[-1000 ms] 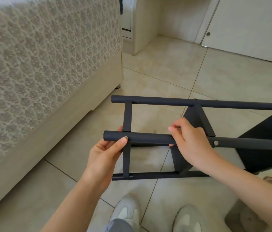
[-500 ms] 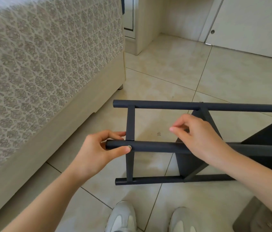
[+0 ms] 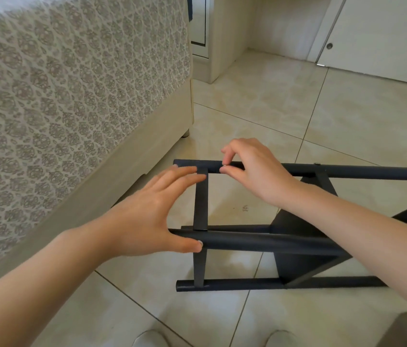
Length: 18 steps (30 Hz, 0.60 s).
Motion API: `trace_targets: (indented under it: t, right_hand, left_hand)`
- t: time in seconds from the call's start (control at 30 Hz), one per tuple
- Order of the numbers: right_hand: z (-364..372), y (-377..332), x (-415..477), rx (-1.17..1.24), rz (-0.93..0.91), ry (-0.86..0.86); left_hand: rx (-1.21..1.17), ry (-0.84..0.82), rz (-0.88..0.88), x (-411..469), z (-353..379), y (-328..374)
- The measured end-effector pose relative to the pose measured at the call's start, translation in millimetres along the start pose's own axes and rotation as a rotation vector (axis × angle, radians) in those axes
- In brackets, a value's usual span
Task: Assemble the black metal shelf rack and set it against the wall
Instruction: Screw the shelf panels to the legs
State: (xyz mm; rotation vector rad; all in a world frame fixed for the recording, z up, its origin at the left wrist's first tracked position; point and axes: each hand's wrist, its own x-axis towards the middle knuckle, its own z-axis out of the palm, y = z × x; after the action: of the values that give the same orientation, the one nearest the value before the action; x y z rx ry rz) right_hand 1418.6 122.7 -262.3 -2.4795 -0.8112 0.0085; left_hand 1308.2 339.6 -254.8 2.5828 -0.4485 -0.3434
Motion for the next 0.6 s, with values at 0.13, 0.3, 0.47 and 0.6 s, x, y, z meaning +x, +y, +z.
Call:
trace_targets:
  t: [0.13,0.3,0.47,0.6]
  right_hand:
    - [6,-3,15,-0.004,-0.069,-0.117]
    - [13,2,17,0.011,-0.141,-0.128]
    - [25,7,14,-0.039,-0.233,0.02]
    - [34,7,12,-0.081,-0.29,0.1]
  left_hand:
    - [0.158,-0.117,0.099,17,-11,-4]
    - [0.161,-0.117,0.164,22,-9,-12]
    - [0.137,-0.022,0.189,18,-1,-18]
    - [0.122,-0.003,0.169,13,4,-19]
